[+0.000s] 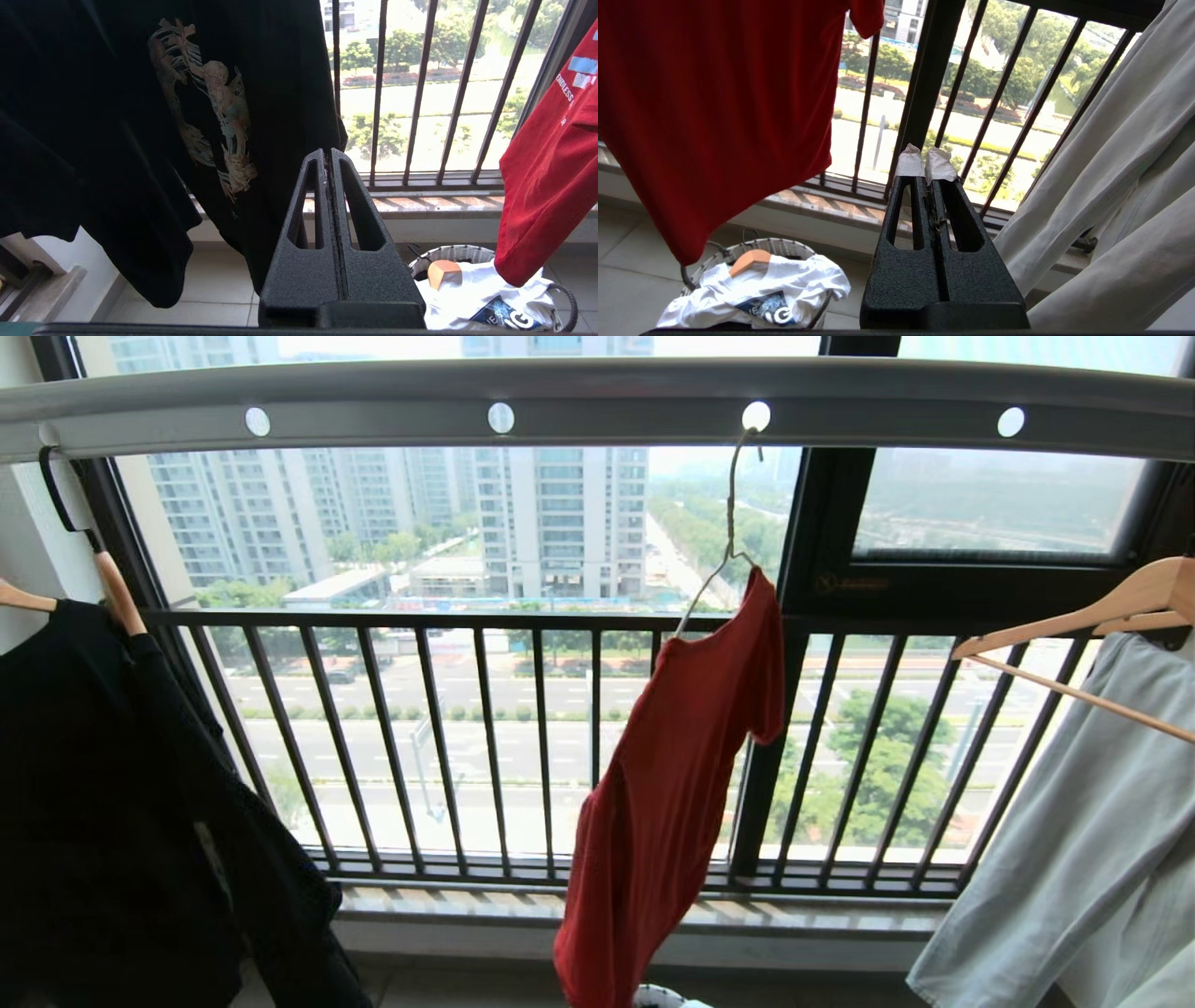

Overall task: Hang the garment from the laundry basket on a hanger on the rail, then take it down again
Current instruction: Take the clothes off the clothes rack

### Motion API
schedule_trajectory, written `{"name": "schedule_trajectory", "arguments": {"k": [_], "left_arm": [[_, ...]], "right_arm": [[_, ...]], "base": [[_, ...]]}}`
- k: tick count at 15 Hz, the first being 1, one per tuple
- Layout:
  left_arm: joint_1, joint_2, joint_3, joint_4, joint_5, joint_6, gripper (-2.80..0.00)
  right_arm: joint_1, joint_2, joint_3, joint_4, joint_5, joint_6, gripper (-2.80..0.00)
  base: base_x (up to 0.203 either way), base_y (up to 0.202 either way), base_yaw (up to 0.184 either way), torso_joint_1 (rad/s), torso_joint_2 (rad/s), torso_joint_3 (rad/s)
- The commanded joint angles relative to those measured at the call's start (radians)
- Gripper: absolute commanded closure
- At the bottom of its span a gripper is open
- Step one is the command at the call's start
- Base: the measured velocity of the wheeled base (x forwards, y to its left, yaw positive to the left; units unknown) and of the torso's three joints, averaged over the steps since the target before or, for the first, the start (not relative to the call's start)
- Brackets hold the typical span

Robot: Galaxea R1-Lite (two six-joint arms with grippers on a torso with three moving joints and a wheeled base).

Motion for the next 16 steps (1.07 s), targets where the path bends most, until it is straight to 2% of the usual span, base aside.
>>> {"name": "schedule_trajectory", "arguments": {"k": [1, 3, 5, 16], "left_arm": [[0.0, 0.001, 0.001, 0.002, -0.001, -0.017, 0.0], [0.0, 0.001, 0.001, 0.002, 0.001, -0.09, 0.0], [0.0, 0.001, 0.003, 0.002, 0.007, -0.123, 0.0], [0.0, 0.001, 0.001, 0.001, 0.007, -0.129, 0.0]], "right_arm": [[0.0, 0.0, 0.005, 0.006, -0.002, 0.038, 0.0], [0.0, 0.0, 0.005, 0.003, -0.005, 0.06, 0.0], [0.0, 0.0, 0.005, 0.003, -0.005, 0.06, 0.0], [0.0, 0.0, 0.005, 0.003, -0.005, 0.06, 0.0]], "base": [[0.0, 0.0, 0.0, 0.0, 0.0, 0.0], [0.0, 0.0, 0.0, 0.0, 0.0, 0.0], [0.0, 0.0, 0.0, 0.0, 0.0, 0.0], [0.0, 0.0, 0.0, 0.0, 0.0, 0.0]]}}
